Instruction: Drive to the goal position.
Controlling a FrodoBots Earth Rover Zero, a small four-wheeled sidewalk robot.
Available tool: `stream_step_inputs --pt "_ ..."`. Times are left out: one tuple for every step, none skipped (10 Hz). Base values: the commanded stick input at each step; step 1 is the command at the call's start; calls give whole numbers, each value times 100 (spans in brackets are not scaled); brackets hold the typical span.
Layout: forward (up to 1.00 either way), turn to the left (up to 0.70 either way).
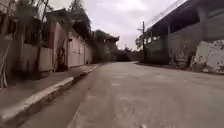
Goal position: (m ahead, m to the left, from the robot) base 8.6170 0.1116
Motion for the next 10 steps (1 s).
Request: stream_step_inputs --pt "100 0" --pt "100 0" --pt "100 0" --pt "100 0" --pt "100 0" --pt "100 0" --pt "100 0" --pt "100 0" --pt "100 0" --pt "100 0"
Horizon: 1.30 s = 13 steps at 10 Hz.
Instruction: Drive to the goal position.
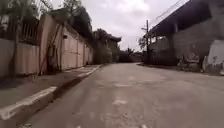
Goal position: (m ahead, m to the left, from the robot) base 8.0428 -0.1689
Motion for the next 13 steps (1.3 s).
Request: stream_step_inputs --pt "100 0" --pt "100 0" --pt "100 0" --pt "100 0" --pt "100 0" --pt "100 0" --pt "100 0" --pt "100 0" --pt "100 0" --pt "100 0" --pt "100 0" --pt "100 0" --pt "100 0"
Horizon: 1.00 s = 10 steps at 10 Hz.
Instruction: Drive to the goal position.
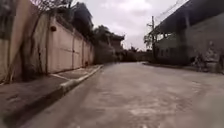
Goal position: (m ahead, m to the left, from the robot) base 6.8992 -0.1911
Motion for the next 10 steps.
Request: stream_step_inputs --pt "100 0" --pt "100 0" --pt "100 0" --pt "100 0" --pt "100 0" --pt "100 0" --pt "100 0" --pt "100 0" --pt "100 0" --pt "100 0"
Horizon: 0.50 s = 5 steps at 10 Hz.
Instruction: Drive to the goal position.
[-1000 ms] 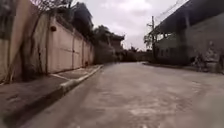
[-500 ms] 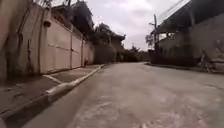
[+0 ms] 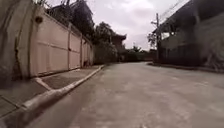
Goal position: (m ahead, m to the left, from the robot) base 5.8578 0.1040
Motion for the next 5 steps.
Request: stream_step_inputs --pt "100 0" --pt "100 0" --pt "100 0" --pt "100 0" --pt "100 0"
